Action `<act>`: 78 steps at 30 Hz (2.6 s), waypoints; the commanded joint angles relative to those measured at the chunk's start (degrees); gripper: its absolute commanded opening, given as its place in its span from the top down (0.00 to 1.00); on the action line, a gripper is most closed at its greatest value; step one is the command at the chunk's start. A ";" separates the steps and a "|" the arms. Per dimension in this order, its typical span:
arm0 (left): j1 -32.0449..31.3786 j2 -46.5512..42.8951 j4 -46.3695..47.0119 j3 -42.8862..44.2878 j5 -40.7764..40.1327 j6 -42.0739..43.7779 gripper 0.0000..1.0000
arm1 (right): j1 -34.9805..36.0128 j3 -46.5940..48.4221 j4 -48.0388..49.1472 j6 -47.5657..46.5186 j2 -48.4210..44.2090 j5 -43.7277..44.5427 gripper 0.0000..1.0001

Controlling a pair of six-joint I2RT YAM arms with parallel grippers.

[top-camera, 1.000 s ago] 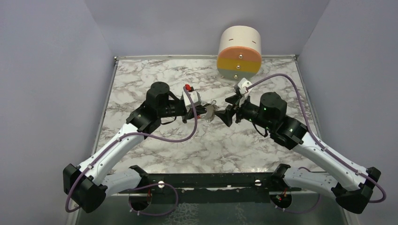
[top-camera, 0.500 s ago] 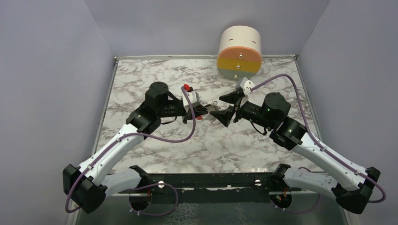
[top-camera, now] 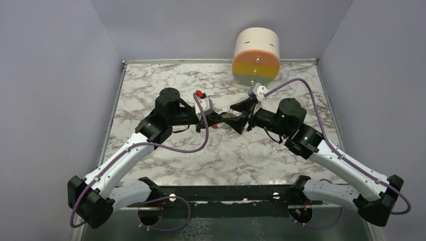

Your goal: Remove the keys from the keyring

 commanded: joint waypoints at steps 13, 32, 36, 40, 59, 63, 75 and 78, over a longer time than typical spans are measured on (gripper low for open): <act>0.15 0.19 3.76 -0.79 0.39 -1.37 1.00 | -0.02 -0.16 2.29 0.55 -0.36 -0.77 0.40; 0.15 -1.23 4.33 -0.96 -1.38 -1.73 1.00 | -0.02 1.23 -0.01 -0.29 1.13 -1.54 0.99; 0.15 -0.92 4.04 -1.10 -2.16 -1.92 1.00 | -0.02 0.40 1.26 -1.11 -1.26 -0.07 0.99; 0.15 -0.62 3.36 -1.14 -5.43 -1.77 1.00 | -0.02 -0.84 2.34 -1.82 -4.32 2.97 0.99; 0.20 -3.04 -0.57 -0.10 -3.41 4.12 1.00 | -0.02 -1.62 -0.11 -2.44 -6.25 4.88 0.34; 0.21 -2.91 -0.38 0.24 -2.06 3.80 1.00 | -0.03 -1.80 0.38 -2.25 -4.06 4.36 0.34; 0.20 -3.53 4.33 -0.91 2.45 1.13 1.00 | -0.02 -3.41 5.00 -1.38 -0.79 3.12 0.34; 0.20 -3.53 6.69 -1.17 1.62 -0.54 1.00 | -0.02 -3.77 5.99 -0.50 0.60 1.16 0.35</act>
